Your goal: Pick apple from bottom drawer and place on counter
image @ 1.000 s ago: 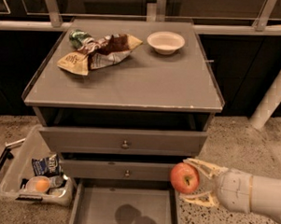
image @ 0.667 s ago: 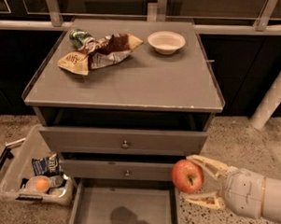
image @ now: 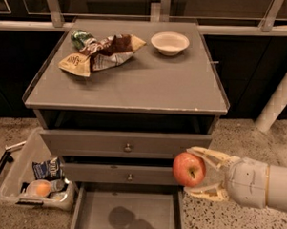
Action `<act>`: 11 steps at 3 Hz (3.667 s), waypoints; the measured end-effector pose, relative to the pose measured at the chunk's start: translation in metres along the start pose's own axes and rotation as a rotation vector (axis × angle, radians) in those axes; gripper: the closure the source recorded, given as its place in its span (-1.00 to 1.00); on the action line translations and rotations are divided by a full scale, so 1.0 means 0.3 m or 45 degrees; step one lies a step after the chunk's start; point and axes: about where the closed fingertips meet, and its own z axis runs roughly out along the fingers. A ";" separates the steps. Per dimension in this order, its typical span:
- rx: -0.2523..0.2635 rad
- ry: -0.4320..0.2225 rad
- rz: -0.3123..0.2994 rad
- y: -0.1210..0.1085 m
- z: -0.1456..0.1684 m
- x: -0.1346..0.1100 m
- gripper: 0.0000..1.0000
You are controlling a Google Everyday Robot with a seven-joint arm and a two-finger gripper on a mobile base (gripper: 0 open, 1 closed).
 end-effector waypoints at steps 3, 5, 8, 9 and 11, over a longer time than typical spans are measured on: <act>-0.176 -0.152 -0.032 -0.521 0.226 -0.110 1.00; -0.070 -0.135 -0.061 -0.587 0.259 -0.115 1.00; 0.422 -0.091 0.114 -0.797 0.216 -0.082 1.00; 0.495 -0.056 0.169 -0.857 0.217 -0.066 1.00; 0.520 -0.003 0.324 -0.947 0.264 0.035 1.00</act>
Offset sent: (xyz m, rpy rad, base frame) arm 0.1379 0.0827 0.1003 -0.0217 0.1251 0.2278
